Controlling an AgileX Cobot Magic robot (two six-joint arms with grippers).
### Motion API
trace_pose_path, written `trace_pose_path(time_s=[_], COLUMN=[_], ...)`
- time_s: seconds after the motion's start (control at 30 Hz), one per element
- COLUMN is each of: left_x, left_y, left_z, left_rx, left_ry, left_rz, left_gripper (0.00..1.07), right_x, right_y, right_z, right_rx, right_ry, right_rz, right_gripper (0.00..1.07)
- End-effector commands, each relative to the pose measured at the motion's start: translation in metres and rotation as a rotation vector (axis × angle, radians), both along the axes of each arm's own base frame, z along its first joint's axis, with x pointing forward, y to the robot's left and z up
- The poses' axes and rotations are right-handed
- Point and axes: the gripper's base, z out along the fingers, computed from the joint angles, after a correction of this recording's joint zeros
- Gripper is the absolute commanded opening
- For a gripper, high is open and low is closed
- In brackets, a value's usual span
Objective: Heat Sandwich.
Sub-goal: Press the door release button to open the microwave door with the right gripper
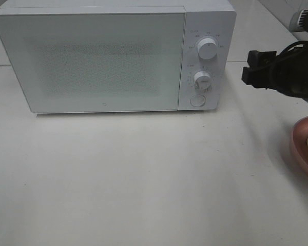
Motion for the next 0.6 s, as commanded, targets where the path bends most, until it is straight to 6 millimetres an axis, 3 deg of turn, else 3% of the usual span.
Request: trace_pose_path(time_s=[0.03,0.17,0.6], left_x=[-0.004,-0.004,-0.004], left_y=[-0.001,-0.001,-0.001], left_z=[-0.001,-0.001,-0.001], left_rx=[-0.009,-0.009,-0.009], left_ry=[-0.027,-0.027,-0.027], left_rz=[-0.008,-0.008,-0.008], left_gripper=[0.98,0.98,0.98], right_x=[-0.001,-0.003,-0.014], right_y=[0.007,0.025,0.058], right_z=[-0.001,-0.014,-0.048], right_rx=[-0.024,-0.023,-0.041], right_ry=[-0.026,-0.01,0.066], right_rz=[0.001,0.017,0.016], right_gripper=[0.75,0.75,0.75])
